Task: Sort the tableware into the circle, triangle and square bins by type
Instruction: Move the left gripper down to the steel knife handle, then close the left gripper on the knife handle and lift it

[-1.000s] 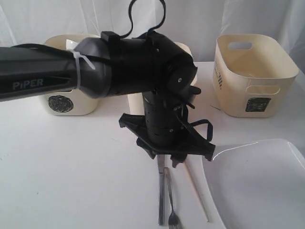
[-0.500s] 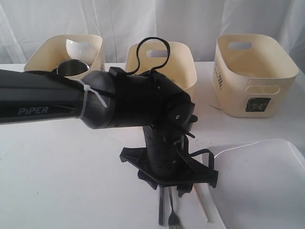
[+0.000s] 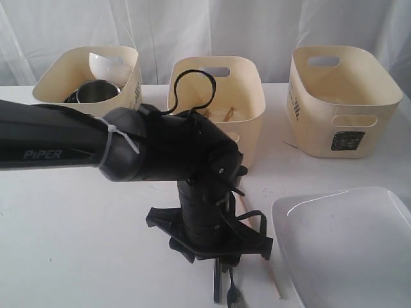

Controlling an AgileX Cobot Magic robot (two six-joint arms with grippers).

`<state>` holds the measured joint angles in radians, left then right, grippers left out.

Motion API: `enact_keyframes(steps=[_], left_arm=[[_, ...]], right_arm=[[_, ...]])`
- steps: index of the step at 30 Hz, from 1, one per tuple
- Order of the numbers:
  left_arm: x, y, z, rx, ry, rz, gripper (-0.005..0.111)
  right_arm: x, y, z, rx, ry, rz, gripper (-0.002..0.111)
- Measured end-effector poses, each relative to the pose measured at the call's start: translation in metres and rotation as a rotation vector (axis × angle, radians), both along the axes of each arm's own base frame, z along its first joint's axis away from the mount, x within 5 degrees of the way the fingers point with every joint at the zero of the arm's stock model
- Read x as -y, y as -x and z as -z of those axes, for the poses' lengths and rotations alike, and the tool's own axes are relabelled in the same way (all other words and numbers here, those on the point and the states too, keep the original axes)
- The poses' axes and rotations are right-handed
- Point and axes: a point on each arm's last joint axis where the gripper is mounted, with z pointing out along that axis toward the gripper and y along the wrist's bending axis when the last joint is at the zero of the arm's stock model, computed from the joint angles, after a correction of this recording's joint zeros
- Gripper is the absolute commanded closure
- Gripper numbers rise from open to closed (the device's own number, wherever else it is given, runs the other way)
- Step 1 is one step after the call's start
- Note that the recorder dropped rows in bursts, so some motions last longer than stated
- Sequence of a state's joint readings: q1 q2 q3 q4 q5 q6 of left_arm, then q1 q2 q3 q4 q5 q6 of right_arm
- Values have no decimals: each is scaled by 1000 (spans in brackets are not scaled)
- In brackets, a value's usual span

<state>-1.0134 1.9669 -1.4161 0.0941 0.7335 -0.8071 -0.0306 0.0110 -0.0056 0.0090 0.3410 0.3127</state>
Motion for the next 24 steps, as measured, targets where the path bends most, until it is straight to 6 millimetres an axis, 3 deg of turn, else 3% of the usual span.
enact_keyframes(steps=[10,24], left_arm=[[4,-2,16,6,23,-5,50],[-1,-3,10,-8,18,-21,50]], right_arm=[[0,0,0,0,0,0,108],[0,0,0,1,-19,5,108]])
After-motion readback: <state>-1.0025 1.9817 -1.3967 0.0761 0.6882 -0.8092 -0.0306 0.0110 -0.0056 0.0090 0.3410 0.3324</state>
